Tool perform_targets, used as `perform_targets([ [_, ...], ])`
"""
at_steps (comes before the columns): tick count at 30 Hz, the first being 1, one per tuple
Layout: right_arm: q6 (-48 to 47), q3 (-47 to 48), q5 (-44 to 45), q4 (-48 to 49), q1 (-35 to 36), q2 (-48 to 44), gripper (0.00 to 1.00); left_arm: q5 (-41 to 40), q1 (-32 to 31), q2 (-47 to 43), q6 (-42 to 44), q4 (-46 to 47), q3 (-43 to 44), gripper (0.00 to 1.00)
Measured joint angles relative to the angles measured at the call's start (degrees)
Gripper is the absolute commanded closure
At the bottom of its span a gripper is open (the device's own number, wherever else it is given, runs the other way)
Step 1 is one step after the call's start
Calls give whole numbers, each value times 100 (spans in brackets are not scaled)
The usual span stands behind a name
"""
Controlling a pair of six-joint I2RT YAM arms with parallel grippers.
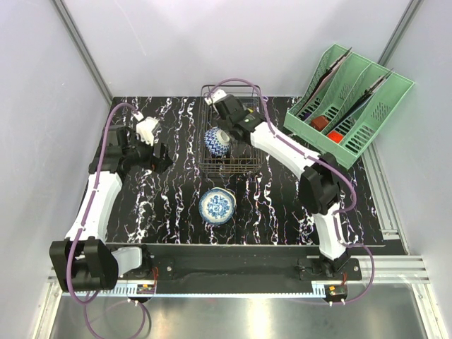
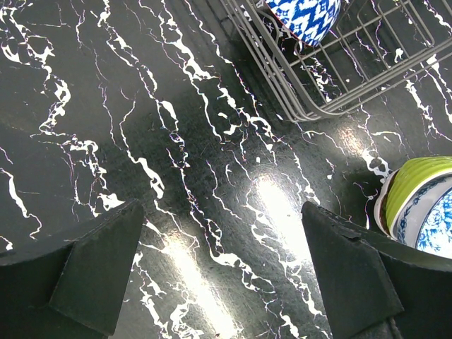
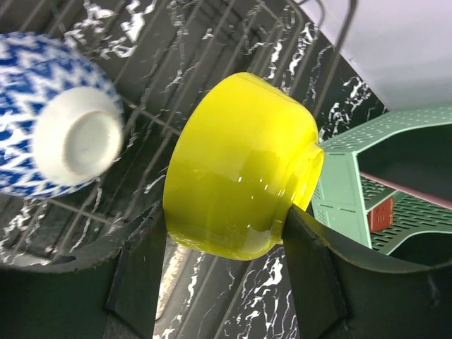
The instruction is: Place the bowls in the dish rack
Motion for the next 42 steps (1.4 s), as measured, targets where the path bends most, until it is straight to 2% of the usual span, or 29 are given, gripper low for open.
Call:
perform_targets([
  [11,-48,-162,114,120,393,251,98,0,0,0,22,0,0,1],
  [25,-133,-485,118,407,450,249,100,2,0,2,35,0,0,1],
  [42,-616,-658,610,710,485,103,99,7,0,57,28,4,-9,1],
])
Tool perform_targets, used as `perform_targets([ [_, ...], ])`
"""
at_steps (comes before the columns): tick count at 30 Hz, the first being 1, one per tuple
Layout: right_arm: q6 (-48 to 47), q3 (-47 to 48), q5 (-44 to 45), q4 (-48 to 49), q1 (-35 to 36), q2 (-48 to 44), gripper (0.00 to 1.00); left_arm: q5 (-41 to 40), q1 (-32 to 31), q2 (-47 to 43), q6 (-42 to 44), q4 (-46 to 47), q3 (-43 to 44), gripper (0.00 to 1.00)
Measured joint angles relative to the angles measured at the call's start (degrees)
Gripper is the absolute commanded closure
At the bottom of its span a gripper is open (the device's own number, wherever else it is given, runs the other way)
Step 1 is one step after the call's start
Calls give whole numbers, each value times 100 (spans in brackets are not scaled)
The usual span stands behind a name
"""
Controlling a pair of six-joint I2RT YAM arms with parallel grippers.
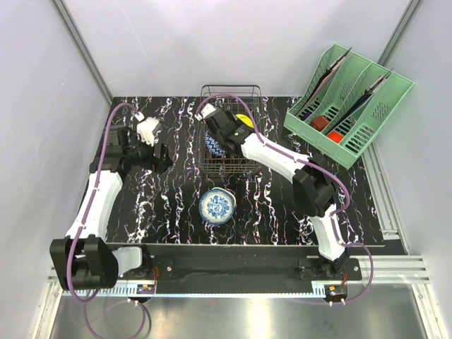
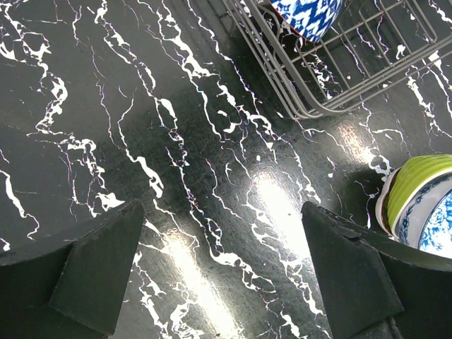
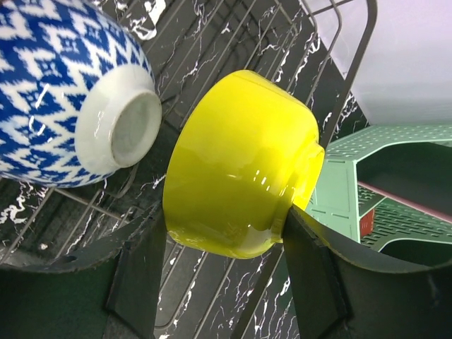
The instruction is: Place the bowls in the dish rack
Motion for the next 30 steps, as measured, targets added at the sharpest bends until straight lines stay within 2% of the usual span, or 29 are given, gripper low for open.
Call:
perform_targets([
  [11,20,-361,-24,37,0,-7,97,2,0,37,4,2,-20,1],
  [14,22,-444,-68,35,0,-7,81,2,0,37,7,0,-20,1],
  [15,24,-470,-76,37,0,-7,71,4,0,37,7,2,-20,1],
  [16,26,-496,-87,42,0,-7,55,7,0,37,7,2,-20,1],
  [18,22,-542,-105,57,0,-7,45,28,0,42,7,2,-20,1],
  [19,22,-557,-107,81,0,-7,36,44,0,42,4,0,-20,1],
  [24,24,-560,-122,87,2,-7,8,101,0,42,4,0,-20,1],
  [26,13,-555,-149,87,4,-7,0,125,0,42,7,-2,-20,1],
  [30,-26,-551,-179,90,7,-7,0,160,0,42,26,-15,-20,1],
])
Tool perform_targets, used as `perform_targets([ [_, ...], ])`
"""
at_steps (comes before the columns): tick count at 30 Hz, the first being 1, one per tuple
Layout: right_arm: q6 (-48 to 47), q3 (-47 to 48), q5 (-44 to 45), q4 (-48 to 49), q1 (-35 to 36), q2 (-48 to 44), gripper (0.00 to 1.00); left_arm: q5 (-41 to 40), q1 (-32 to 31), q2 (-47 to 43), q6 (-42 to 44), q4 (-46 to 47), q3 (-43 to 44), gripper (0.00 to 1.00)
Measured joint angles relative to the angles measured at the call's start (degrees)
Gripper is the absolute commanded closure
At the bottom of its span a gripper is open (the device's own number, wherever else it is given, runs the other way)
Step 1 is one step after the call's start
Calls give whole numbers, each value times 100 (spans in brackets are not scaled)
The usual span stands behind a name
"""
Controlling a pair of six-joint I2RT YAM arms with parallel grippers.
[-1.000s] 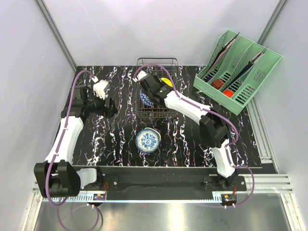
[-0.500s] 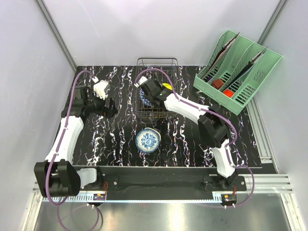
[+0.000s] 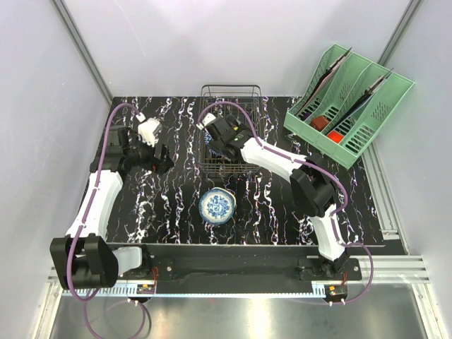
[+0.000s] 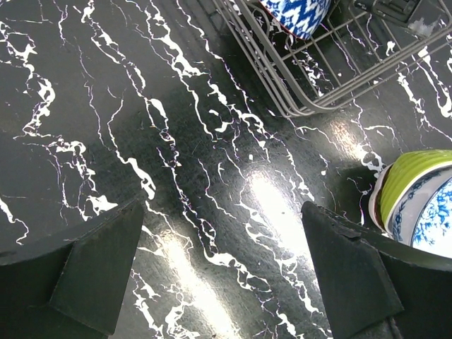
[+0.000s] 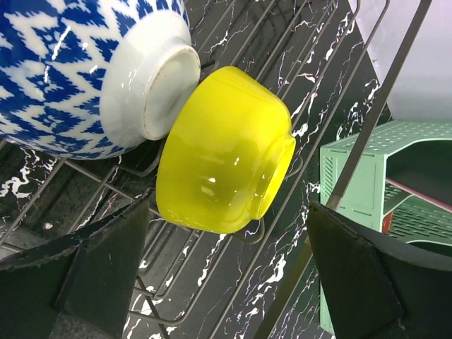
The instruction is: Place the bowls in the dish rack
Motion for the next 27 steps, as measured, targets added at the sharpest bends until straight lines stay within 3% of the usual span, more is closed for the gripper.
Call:
perform_targets([
  [7,-11,208,-59,-13,4,-37,0,317,-101,-24,295,-280,-9,1],
  [10,-133,323,-81,-28,4,-245,0,398,-461,-138,555,-546,-83,1],
  [17,-507,297,-138,-15,-37,-1633,0,481,-1543,-372,826,-1036,-363,1],
  [22,-595,-122,-302,129,-398,-2820,0,487,-1934,-382,876,-1169,-640,5],
  [27,-549,-509,-422,146,-846,-3268,0,481,-2232,-345,863,-1141,-682,11],
])
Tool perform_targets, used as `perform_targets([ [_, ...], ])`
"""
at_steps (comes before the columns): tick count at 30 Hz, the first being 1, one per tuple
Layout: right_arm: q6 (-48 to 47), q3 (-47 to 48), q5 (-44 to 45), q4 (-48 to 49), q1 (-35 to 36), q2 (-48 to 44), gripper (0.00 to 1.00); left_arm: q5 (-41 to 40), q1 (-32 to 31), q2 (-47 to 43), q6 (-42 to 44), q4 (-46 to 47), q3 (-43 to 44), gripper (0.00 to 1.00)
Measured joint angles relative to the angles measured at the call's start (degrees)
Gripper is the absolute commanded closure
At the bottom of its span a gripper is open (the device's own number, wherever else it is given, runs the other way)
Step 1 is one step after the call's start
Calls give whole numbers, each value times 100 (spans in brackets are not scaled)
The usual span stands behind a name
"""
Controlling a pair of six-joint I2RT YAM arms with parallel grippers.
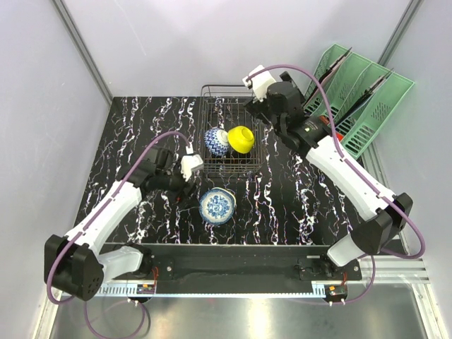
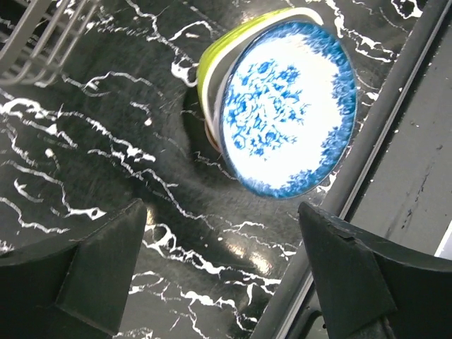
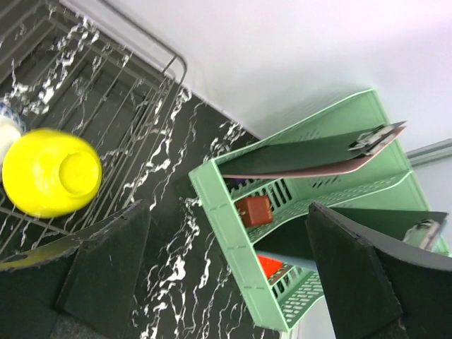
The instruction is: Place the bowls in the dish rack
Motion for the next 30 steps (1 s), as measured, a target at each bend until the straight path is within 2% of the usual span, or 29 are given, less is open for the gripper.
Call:
perform_targets([
  [10,87,-527,-380,-120,-26,-22,0,-321,-297,280,-334,789,-107,14],
  [13,105,-531,-420,-120,-26,-22,0,-380,-348,490,-374,949,-107,24],
  [14,107,-531,-420,-116,-26,-22,0,-404,-367,570,-387,988,-107,33],
  [16,109,-531,-420,-118,-26,-22,0,-437,-404,726,-389,1091,-107,37],
  [17,109,-531,-420,-118,-26,-22,0,-448,-426,789,-407,1123,-107,47],
  [21,109,-531,-420,-118,-26,-22,0,-459,-507,938,-442,1180,-107,62],
  [30,127,-518,-417,-118,-26,103,0,-435,-588,977,-435,1263,-109,65],
])
